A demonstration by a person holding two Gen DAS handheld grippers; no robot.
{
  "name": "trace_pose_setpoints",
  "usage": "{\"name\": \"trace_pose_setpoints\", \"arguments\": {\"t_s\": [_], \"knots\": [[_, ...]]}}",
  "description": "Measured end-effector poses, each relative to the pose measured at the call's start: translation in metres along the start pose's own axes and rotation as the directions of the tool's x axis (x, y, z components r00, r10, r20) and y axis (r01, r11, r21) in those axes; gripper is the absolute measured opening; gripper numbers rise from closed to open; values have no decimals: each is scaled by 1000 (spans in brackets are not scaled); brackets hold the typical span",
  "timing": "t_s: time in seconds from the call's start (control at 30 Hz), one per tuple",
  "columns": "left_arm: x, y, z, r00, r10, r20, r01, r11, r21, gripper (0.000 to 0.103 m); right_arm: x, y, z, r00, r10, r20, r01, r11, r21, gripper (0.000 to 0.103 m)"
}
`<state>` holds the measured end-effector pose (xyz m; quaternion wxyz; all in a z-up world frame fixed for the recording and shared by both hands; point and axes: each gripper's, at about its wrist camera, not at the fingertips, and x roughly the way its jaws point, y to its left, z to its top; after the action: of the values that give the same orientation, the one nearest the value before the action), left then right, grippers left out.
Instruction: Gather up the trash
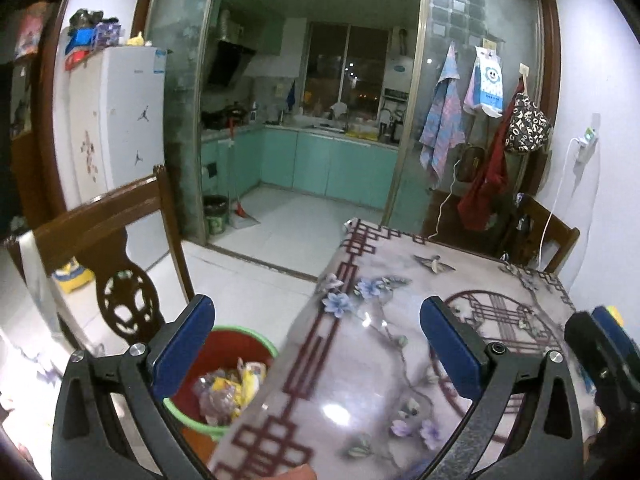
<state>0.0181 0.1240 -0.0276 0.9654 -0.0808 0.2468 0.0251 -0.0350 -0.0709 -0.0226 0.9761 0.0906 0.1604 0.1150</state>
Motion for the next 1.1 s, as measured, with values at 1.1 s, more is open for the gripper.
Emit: {"name": "trace_pose_setpoints", "arguments": {"t_s": [1.1], "knots": [[-19, -48, -9, 999, 22, -28, -21, 999, 50, 103, -28, -60, 6, 999, -32, -34, 33, 999, 24, 101]]}}
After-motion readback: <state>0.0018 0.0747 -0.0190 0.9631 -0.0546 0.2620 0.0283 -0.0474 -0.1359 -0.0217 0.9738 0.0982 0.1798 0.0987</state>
